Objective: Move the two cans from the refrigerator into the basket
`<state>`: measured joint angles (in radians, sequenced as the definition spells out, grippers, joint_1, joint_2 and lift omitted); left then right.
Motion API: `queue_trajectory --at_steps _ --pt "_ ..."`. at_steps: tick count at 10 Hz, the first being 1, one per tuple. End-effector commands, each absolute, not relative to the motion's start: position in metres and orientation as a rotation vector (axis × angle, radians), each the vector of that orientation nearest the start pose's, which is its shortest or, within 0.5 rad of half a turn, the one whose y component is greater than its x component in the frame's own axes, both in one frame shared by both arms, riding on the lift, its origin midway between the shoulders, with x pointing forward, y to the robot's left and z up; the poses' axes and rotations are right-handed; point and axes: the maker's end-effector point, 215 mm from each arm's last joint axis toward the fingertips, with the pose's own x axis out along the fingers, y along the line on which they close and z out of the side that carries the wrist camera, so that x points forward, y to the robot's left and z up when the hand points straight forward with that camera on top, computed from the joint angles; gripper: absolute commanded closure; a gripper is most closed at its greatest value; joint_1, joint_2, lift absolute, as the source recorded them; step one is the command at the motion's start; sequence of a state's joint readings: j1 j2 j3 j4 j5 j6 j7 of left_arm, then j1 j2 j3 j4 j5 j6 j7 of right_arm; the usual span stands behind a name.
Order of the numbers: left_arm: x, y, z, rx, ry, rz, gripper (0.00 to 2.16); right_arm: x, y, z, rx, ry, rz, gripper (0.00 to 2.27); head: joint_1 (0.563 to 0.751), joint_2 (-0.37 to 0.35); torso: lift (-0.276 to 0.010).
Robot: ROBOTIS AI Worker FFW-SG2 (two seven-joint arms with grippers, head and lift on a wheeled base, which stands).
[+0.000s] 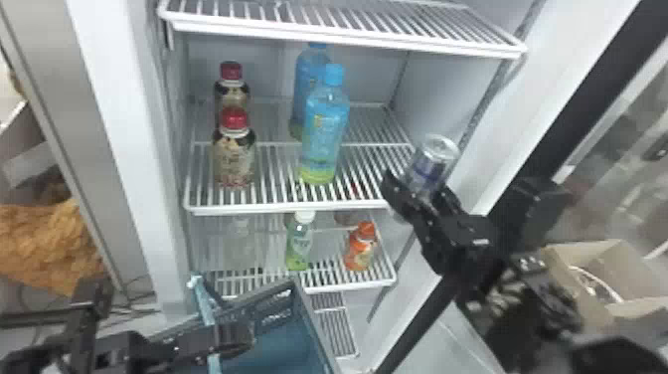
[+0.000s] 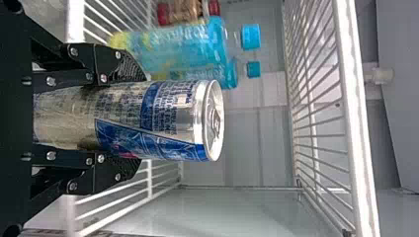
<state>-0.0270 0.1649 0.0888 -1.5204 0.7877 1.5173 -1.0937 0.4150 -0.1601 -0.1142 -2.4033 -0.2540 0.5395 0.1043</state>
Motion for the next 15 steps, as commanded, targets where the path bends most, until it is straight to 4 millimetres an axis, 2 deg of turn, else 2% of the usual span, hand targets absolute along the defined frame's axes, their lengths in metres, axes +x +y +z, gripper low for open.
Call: queue_trajectory --at_steps 1,5,7,10,13,15 --pt "0.334 0.049 -0.377 -1.341 1.015 -1.24 1.19 0.436 -0.234 -0.254 0.041 0.149 0.189 1.28 0.695 -0.257 -0.025" --pt "0.334 0.05 -0.378 -1.339 1.016 -1.238 1.19 0.385 -0.206 -0.285 0.11 0.303 0.309 1.28 0.695 -0.255 -0.025" --pt "0.335 0.047 -0.376 -1.332 1.016 -1.246 1.19 0.37 -0.191 -0.325 0.169 0.423 0.376 1.28 0.695 -0.242 -0.025" --pt "0.335 0.045 -0.375 -1.33 1.018 -1.25 1.19 0.365 -0.168 -0.359 0.241 0.511 0.479 1.28 0.695 -0.219 -0.025" --pt "0.337 0.04 -0.371 -1.325 1.014 -1.263 1.19 0.365 -0.123 -0.374 0.311 0.551 0.611 1.28 0.695 -0.174 -0.025" --pt "0.338 0.038 -0.368 -1.32 1.014 -1.273 1.19 0.358 -0.102 -0.386 0.329 0.598 0.664 1.28 0.695 -0.137 -0.025"
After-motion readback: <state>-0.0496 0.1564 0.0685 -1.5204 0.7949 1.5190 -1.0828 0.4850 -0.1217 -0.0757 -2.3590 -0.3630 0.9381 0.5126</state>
